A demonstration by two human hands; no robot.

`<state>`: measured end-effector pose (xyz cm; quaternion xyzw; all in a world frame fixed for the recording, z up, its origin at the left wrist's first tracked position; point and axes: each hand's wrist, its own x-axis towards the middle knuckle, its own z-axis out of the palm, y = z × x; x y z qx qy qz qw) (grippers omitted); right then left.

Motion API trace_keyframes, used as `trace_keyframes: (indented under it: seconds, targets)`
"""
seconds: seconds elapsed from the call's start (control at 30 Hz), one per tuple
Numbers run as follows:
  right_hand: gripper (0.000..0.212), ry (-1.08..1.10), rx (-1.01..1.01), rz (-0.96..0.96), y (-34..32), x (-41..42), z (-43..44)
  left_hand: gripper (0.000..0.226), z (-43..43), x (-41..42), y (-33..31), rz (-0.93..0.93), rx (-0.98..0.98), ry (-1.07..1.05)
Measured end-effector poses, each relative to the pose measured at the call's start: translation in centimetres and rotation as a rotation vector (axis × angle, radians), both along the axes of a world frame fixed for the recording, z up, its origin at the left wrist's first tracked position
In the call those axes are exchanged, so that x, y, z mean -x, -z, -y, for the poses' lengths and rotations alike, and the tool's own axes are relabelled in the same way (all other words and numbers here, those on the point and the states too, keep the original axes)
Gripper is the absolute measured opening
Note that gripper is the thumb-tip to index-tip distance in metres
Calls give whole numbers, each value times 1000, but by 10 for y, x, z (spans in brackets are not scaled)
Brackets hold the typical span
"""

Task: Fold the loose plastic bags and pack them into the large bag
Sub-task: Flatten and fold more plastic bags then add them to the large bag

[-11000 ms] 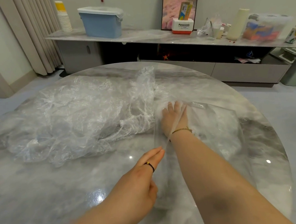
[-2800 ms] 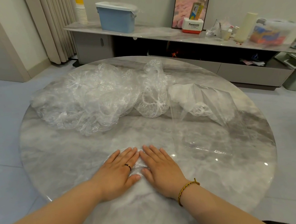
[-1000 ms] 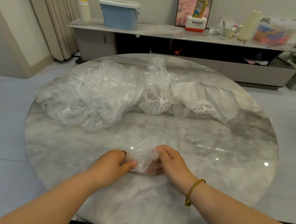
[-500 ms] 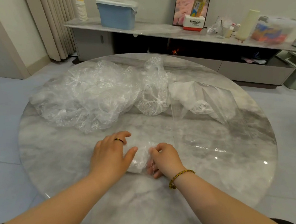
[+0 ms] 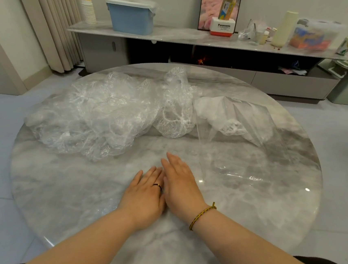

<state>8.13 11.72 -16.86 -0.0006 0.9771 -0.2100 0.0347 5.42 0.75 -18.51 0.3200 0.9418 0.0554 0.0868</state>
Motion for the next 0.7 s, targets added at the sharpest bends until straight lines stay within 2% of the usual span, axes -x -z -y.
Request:
trace_keyframes:
  seconds: [0.1,0.23,0.4,0.57,0.63,0.7]
  targets:
    - [47,-29,-39,78,9,1,-8,108,0,1,0,19,-5,-10]
    - [53,-51,-110,78,14,1,-12,107,1,2,2,44,31,-4]
    - [49,-60,-136,73,14,1,-14,107,1,2,2,44,55,0]
    - [50,-80,-130,100,12,1,-15,109,1,6,-3,129,50,-5]
    - [50,-84,-85,91,11,1,-17,98,3,9,-9,145,9,-28]
    - [49,-77,-19,70,9,1,-19,72,5,11,-17,128,-47,-80]
